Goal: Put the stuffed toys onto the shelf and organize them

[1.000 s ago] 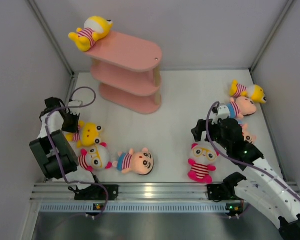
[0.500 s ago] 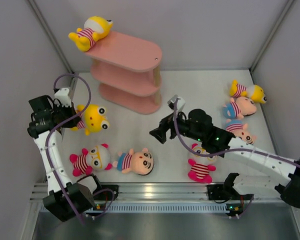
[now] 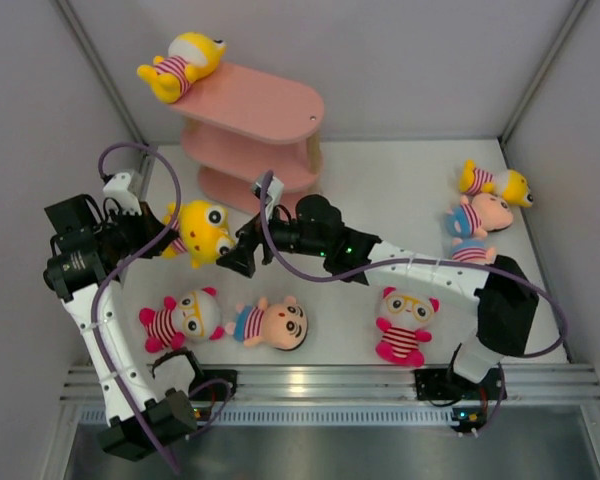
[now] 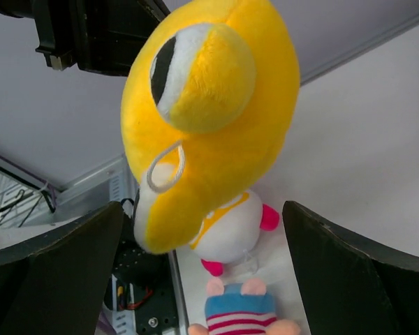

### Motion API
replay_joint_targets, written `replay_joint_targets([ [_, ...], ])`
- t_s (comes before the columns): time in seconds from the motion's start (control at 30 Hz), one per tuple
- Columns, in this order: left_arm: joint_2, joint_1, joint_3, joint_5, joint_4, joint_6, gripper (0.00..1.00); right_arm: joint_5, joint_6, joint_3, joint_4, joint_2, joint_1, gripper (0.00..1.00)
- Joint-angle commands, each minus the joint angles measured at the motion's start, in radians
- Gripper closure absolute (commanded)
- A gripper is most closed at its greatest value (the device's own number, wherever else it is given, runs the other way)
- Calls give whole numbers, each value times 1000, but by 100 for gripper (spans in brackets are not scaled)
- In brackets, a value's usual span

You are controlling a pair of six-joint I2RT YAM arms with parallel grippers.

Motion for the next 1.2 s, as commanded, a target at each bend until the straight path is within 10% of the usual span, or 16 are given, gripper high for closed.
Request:
replay_joint_targets([
  [0.0, -10, -2, 36, 88, -22, -33, 99, -69, 71, 119, 113, 67, 28, 3],
  [0.2, -17, 0, 39, 103, -20, -18, 99, -46, 123, 190, 171, 139, 35, 13],
  [0.33, -26, -2, 33, 123, -22, 23, 99, 11, 129, 222, 141, 139, 28, 77],
  [0.43, -32, -11, 33, 79, -31, 84, 75, 32, 135, 246, 31, 112, 2, 100],
  [0.5, -33, -17, 32, 61, -29, 164, 44, 22, 160, 248, -32, 81, -36, 100],
  [0.57, -35, -19, 38, 56, -31, 253, 34, -13, 189, 255, -74, 56, -68, 100],
  [0.93, 85, -85, 324, 2, -29, 509, 31, -266, 189, 659, -476, 165, -294, 100],
  [1.17, 245, -499, 510, -263, -26, 482, 15, -489, 235, 828, -563, 266, -381, 100],
])
